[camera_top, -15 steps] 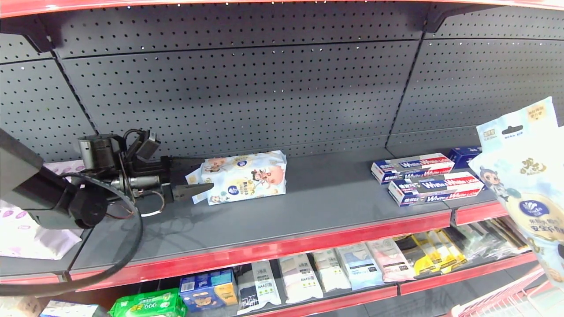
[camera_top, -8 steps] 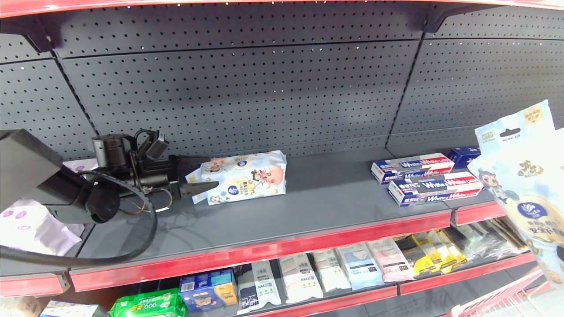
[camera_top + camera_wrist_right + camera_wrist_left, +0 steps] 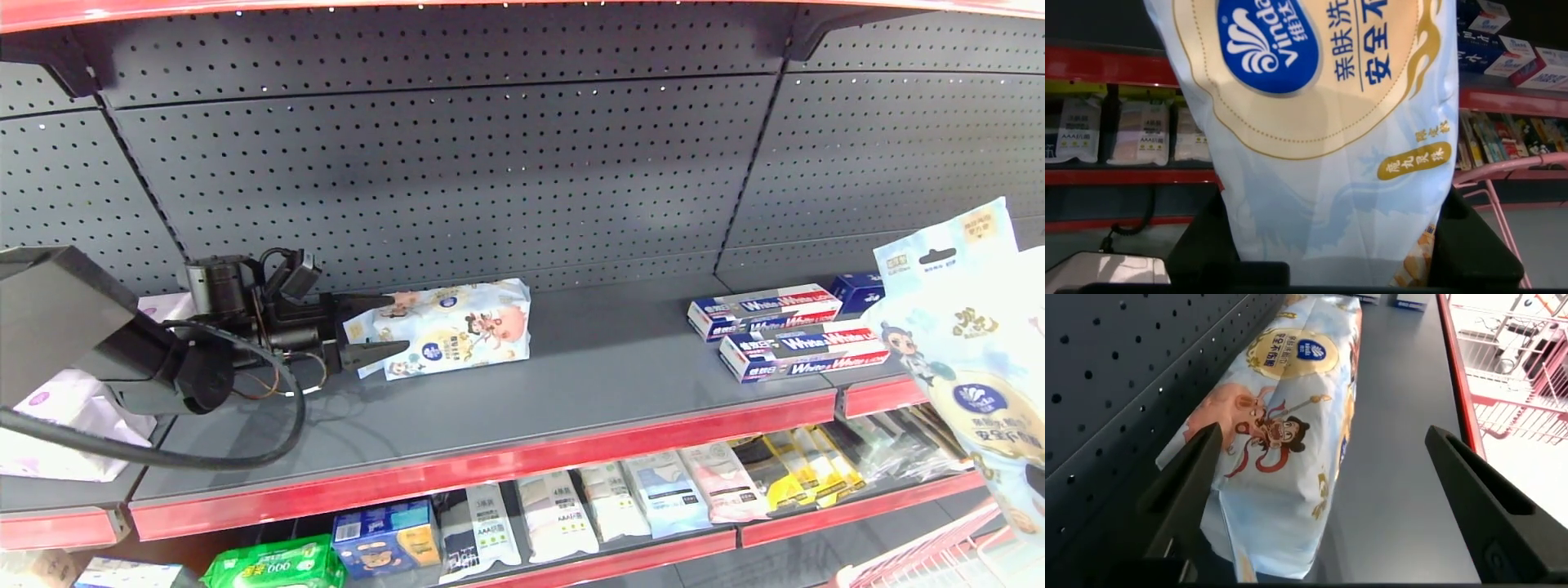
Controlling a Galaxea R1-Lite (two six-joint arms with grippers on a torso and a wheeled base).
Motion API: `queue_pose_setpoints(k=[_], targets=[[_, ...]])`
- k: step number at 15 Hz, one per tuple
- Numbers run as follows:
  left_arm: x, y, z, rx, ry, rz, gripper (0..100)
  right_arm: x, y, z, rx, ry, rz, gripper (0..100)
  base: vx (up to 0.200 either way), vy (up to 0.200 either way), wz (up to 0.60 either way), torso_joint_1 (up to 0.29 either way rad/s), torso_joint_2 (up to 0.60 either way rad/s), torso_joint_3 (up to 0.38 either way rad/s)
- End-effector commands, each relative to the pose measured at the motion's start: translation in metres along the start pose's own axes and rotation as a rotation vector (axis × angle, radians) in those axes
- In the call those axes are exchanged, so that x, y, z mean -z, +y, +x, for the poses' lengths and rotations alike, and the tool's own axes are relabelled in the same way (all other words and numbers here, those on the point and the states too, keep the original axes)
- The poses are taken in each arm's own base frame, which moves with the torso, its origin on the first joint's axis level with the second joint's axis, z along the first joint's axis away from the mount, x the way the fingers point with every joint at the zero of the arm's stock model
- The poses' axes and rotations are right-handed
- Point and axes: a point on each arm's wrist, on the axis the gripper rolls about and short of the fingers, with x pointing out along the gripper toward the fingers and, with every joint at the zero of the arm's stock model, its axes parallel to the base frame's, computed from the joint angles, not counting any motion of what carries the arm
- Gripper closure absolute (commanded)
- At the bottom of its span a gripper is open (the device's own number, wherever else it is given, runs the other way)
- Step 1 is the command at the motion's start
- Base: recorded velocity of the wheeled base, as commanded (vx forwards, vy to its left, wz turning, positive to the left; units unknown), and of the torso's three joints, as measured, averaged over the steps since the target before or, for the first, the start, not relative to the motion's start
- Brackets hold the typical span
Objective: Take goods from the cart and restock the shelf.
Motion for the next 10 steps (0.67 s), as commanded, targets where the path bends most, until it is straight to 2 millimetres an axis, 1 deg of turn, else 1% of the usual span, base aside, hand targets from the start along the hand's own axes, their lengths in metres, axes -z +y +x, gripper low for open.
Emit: queue_pose_setpoints(k=[1, 7, 10], targets=[[0.0068, 0.0052, 0.0023, -0.001, 0.003, -0.007, 0, 0.0015, 0.0005, 0.0008, -0.003, 0.007, 0.001, 100, 0.000, 0.000, 0.00, 0.000, 0.00, 0.000], [0.0063, 0.0062, 0.0035, 0.020, -0.005, -0.001, 0, 0.0031, 0.0010, 0.0018, -0.005, 0.016, -0.001, 100, 0.000, 0.000, 0.00, 0.000, 0.00, 0.000], [-0.0005, 0.0098, 0.0029, 0.014, -0.016, 0.025, 0, 0.0039, 0.0014, 0.0018, -0.007, 0.017, -0.001, 100, 0.000, 0.000, 0.00, 0.000, 0.00, 0.000]])
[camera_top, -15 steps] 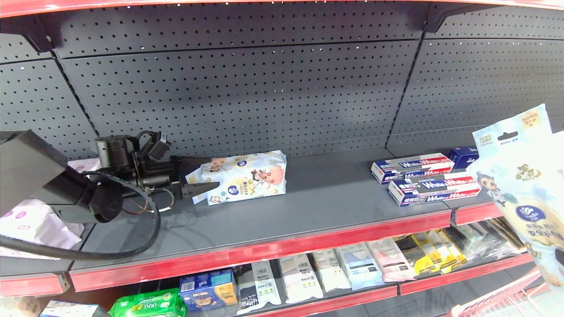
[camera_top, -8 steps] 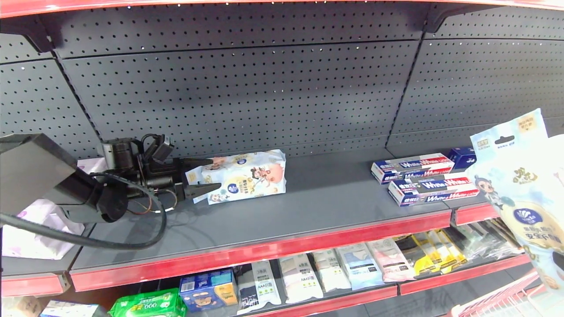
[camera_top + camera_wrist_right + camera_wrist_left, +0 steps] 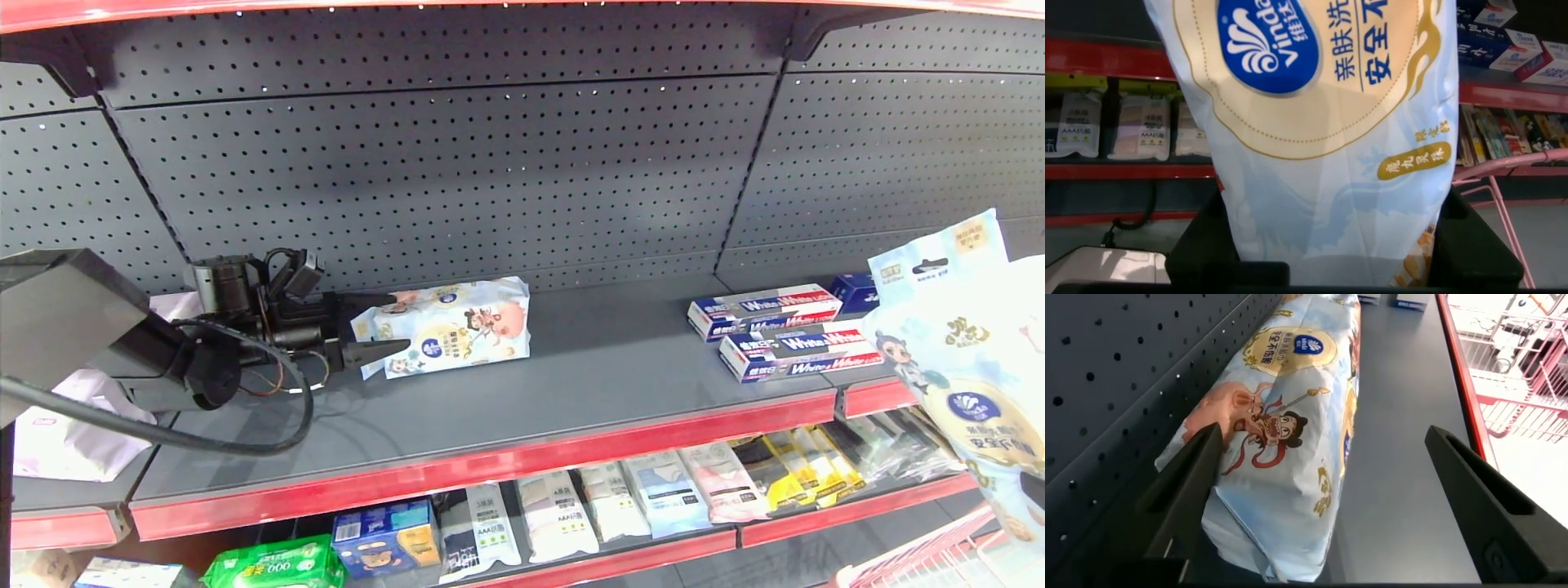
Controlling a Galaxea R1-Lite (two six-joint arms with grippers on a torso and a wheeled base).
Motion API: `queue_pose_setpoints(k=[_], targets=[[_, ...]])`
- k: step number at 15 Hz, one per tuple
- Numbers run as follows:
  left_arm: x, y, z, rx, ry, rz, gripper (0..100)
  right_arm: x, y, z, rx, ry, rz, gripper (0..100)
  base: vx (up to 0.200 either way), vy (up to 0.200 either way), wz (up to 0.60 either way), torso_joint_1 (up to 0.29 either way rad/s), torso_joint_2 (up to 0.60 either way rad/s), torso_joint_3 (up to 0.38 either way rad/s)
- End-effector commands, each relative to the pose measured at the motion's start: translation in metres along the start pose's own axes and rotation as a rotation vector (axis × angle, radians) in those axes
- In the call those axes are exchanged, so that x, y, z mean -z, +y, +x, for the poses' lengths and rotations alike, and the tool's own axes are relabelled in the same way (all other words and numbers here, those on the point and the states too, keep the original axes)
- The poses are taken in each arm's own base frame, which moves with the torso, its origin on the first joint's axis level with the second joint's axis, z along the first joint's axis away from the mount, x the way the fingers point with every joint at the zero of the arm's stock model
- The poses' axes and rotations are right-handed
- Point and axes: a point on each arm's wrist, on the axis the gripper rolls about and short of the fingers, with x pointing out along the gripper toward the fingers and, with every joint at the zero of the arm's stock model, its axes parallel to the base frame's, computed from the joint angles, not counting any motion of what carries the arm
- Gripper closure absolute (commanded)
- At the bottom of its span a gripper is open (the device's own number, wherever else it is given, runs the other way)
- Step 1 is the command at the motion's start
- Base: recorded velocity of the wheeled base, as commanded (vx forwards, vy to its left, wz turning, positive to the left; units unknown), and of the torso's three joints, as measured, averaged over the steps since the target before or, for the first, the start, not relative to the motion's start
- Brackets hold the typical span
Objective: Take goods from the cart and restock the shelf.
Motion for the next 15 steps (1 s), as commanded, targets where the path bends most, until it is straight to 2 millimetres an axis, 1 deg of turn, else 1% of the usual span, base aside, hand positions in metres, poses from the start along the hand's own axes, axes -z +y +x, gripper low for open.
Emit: queue_pose_setpoints(k=[1, 6, 8, 10, 13, 15], targets=[[-0.006, 0.003, -0.001, -0.006, -0.009, 0.022, 0, 0.000, 0.000, 0.000, 0.000, 0.001, -0.001, 100, 0.000, 0.000, 0.00, 0.000, 0.00, 0.000], [-0.015, 0.003, -0.004, -0.014, -0.016, 0.020, 0, 0.000, 0.000, 0.000, -0.001, 0.002, -0.001, 100, 0.000, 0.000, 0.00, 0.000, 0.00, 0.000], [-0.011, 0.005, -0.009, -0.026, -0.009, 0.000, 0, 0.000, 0.000, 0.000, -0.001, 0.002, -0.001, 100, 0.000, 0.000, 0.00, 0.000, 0.00, 0.000], [-0.008, 0.005, -0.009, -0.023, 0.002, -0.027, 0, 0.000, 0.000, 0.001, -0.001, 0.004, -0.001, 100, 0.000, 0.000, 0.00, 0.000, 0.00, 0.000], [0.004, 0.006, -0.007, -0.017, 0.017, -0.066, 0, 0.001, 0.000, 0.002, -0.003, 0.010, -0.001, 100, 0.000, 0.000, 0.00, 0.000, 0.00, 0.000], [0.006, 0.005, -0.006, 0.009, 0.014, -0.075, 0, 0.002, 0.001, 0.002, -0.004, 0.013, -0.001, 100, 0.000, 0.000, 0.00, 0.000, 0.00, 0.000]])
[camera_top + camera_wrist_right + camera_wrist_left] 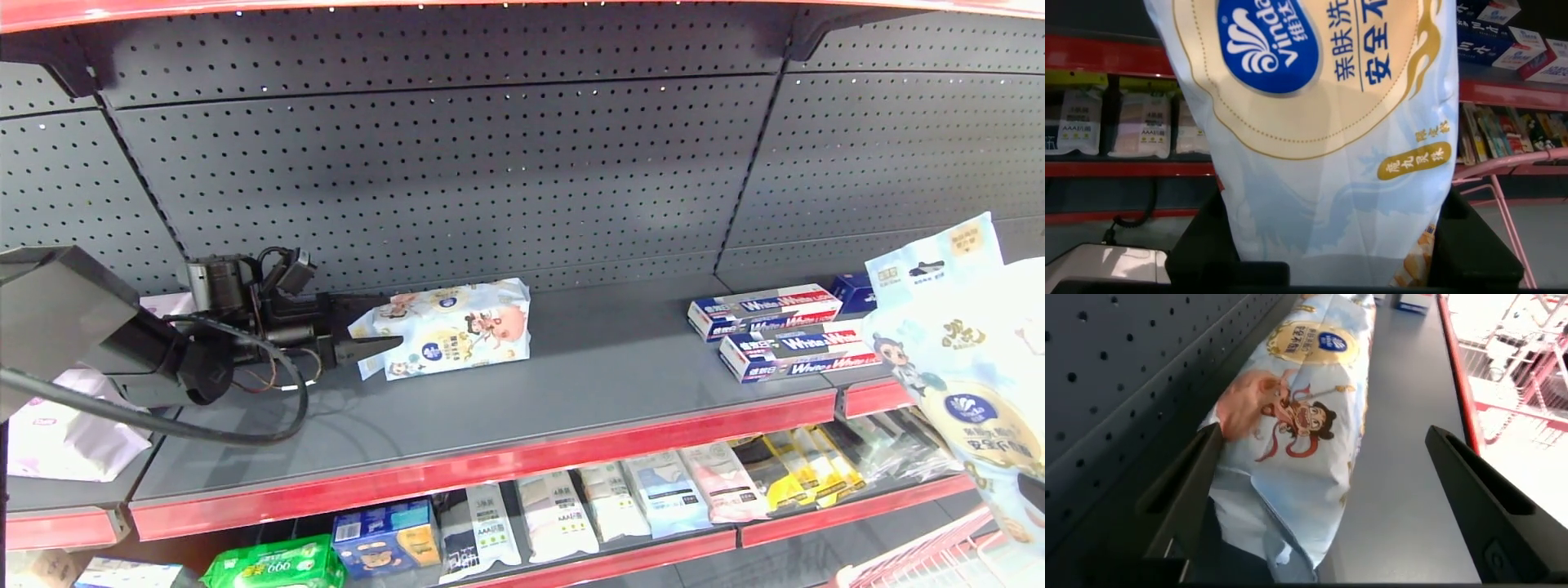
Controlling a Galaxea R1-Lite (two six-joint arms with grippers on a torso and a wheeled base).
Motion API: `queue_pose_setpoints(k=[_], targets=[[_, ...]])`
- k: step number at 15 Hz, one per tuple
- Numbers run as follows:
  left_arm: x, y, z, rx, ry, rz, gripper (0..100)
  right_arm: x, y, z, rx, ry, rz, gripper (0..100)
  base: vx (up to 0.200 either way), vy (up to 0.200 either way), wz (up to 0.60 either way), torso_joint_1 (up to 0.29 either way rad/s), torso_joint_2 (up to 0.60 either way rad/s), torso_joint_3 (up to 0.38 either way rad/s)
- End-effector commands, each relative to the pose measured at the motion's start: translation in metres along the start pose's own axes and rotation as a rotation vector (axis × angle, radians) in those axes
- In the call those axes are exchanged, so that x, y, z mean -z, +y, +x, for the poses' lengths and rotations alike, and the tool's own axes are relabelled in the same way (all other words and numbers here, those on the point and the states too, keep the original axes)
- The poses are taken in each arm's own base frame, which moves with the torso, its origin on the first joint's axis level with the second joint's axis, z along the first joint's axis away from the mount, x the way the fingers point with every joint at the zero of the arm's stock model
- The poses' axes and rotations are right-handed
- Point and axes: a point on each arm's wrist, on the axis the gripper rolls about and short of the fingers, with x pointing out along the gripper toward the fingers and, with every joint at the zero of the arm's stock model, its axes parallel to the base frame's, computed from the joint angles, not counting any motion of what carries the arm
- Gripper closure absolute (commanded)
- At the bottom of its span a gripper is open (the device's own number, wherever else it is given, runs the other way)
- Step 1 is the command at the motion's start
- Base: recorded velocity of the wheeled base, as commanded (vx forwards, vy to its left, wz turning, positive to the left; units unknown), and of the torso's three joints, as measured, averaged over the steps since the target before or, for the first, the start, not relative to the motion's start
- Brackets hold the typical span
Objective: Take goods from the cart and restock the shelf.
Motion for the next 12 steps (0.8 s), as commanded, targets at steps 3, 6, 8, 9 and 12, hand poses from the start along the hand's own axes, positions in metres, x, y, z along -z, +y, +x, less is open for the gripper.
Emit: queue_pose_setpoints(k=[3, 6, 8, 9, 12], targets=[[0.005, 0.000, 0.003, 0.016, 0.003, -0.013, 0, 0.001, 0.000, 0.001, -0.002, 0.006, 0.000, 100, 0.000, 0.000, 0.00, 0.000, 0.00, 0.000], [0.008, -0.003, 0.008, 0.071, -0.004, -0.022, 0, 0.003, 0.001, 0.001, -0.005, 0.011, -0.001, 100, 0.000, 0.000, 0.00, 0.000, 0.00, 0.000], [0.004, -0.003, 0.009, 0.081, -0.012, -0.007, 0, 0.003, 0.001, 0.001, -0.003, 0.009, 0.000, 100, 0.000, 0.000, 0.00, 0.000, 0.00, 0.000], [0.004, -0.002, 0.007, 0.075, -0.012, -0.008, 0, 0.003, 0.001, 0.001, -0.003, 0.009, 0.000, 100, 0.000, 0.000, 0.00, 0.000, 0.00, 0.000], [0.004, 0.000, -0.002, 0.064, -0.017, -0.007, 0, 0.003, 0.001, 0.001, -0.002, 0.011, -0.001, 100, 0.000, 0.000, 0.00, 0.000, 0.00, 0.000]])
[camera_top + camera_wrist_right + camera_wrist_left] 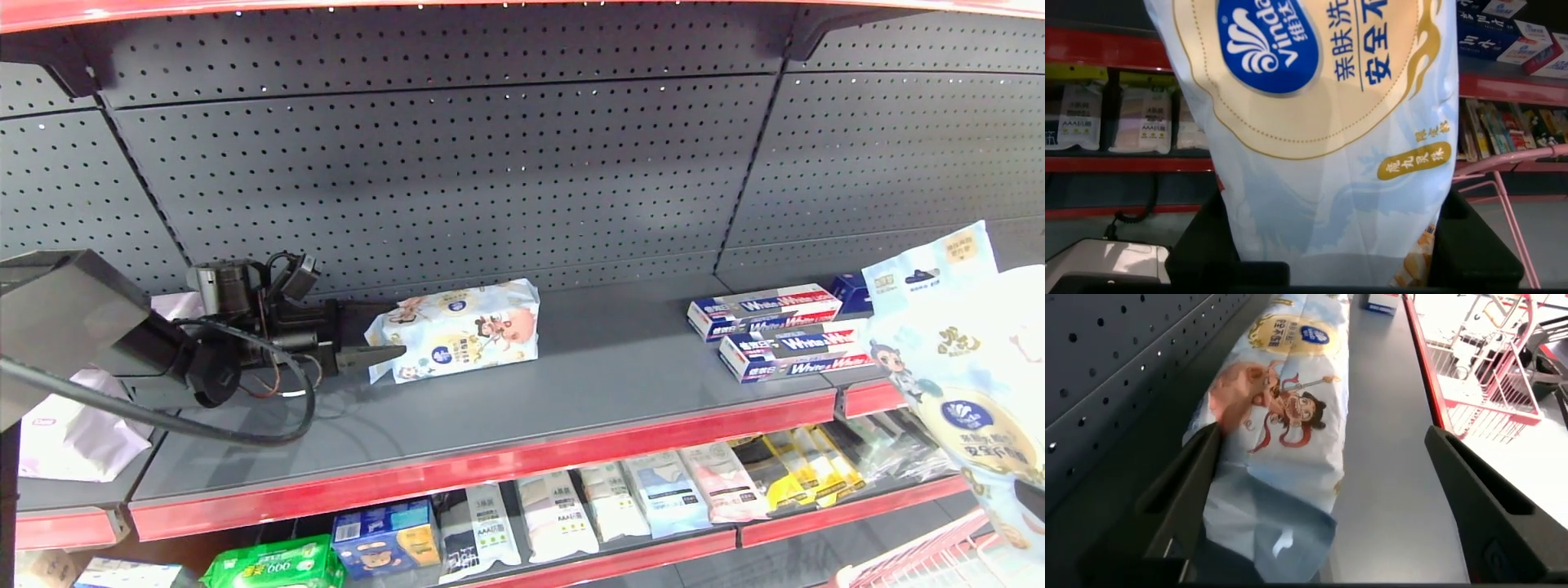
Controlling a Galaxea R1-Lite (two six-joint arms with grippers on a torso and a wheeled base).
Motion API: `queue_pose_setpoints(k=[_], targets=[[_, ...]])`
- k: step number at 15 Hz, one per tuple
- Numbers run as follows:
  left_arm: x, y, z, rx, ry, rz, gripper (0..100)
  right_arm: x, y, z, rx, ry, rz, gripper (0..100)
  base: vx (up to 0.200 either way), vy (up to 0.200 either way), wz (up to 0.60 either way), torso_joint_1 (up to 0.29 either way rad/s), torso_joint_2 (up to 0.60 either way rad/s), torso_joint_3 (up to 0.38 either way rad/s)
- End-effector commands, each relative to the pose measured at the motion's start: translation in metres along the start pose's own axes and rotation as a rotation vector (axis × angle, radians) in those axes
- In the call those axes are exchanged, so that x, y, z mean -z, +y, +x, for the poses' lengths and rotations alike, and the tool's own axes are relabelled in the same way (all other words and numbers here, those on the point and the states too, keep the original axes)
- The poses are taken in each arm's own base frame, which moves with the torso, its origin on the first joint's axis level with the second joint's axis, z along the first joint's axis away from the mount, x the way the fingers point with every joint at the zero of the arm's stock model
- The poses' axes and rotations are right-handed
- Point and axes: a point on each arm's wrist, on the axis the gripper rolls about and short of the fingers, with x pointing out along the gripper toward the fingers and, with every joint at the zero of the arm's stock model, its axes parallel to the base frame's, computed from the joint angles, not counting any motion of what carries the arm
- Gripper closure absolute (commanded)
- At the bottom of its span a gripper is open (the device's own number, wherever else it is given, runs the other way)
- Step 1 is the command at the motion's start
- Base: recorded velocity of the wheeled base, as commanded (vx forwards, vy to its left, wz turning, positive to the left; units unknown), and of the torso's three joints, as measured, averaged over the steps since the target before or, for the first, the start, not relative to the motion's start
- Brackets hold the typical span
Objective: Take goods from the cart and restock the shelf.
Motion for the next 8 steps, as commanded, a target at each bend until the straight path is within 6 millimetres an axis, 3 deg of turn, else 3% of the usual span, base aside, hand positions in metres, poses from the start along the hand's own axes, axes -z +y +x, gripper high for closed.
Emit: queue_pose_setpoints(k=[1, 8], targets=[[-0.002, 0.002, -0.009, -0.023, -0.003, 0.009, 0, 0.000, 0.000, 0.000, 0.000, -0.002, -0.001, 100, 0.000, 0.000, 0.00, 0.000, 0.00, 0.000], [0.008, -0.005, -0.016, 0.015, -0.011, 0.010, 0, 0.002, 0.001, 0.001, 0.000, 0.007, -0.016, 100, 0.000, 0.000, 0.00, 0.000, 0.00, 0.000]])
